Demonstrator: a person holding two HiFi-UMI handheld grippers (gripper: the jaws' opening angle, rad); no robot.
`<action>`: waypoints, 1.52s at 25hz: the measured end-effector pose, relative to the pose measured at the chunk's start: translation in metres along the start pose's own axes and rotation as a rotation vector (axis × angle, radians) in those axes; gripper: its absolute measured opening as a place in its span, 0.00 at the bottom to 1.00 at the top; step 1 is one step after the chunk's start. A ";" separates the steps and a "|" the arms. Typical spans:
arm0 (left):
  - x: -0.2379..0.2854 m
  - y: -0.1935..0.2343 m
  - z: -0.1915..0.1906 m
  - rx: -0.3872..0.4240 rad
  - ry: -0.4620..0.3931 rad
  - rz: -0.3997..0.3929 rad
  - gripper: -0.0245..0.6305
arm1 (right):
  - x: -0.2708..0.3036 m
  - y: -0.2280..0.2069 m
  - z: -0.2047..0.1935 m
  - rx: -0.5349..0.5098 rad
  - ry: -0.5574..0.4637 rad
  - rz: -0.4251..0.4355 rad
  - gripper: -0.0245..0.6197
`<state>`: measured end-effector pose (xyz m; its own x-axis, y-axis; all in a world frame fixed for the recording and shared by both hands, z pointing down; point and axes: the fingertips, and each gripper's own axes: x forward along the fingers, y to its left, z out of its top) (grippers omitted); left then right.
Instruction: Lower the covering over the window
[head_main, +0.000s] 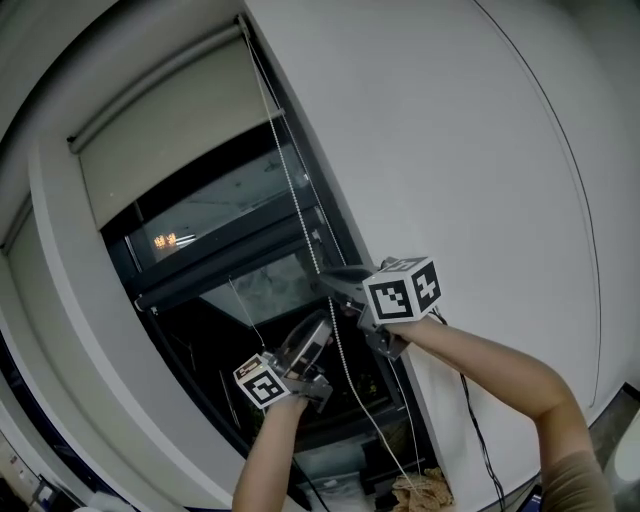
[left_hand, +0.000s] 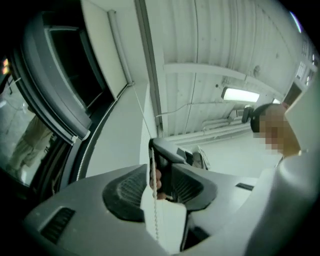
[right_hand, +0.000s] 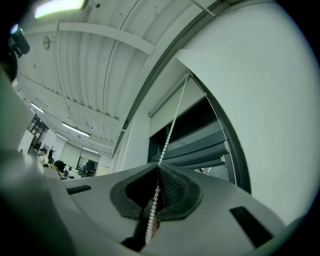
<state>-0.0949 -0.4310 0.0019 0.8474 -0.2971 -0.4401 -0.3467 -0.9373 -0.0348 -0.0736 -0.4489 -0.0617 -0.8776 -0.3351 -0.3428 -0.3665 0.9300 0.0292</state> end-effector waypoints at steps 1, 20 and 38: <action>0.002 0.002 0.012 -0.029 -0.052 -0.033 0.34 | -0.005 0.007 -0.005 -0.002 0.021 0.020 0.06; 0.020 -0.024 -0.033 0.038 -0.006 0.031 0.07 | -0.036 0.006 0.004 -0.013 -0.043 0.048 0.24; 0.029 -0.004 0.036 0.022 -0.015 0.076 0.08 | -0.027 0.045 -0.098 -0.013 0.174 0.083 0.05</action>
<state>-0.0831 -0.4292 -0.0428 0.8124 -0.3643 -0.4552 -0.4187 -0.9079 -0.0205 -0.0963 -0.4121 0.0408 -0.9449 -0.2791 -0.1713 -0.2932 0.9540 0.0630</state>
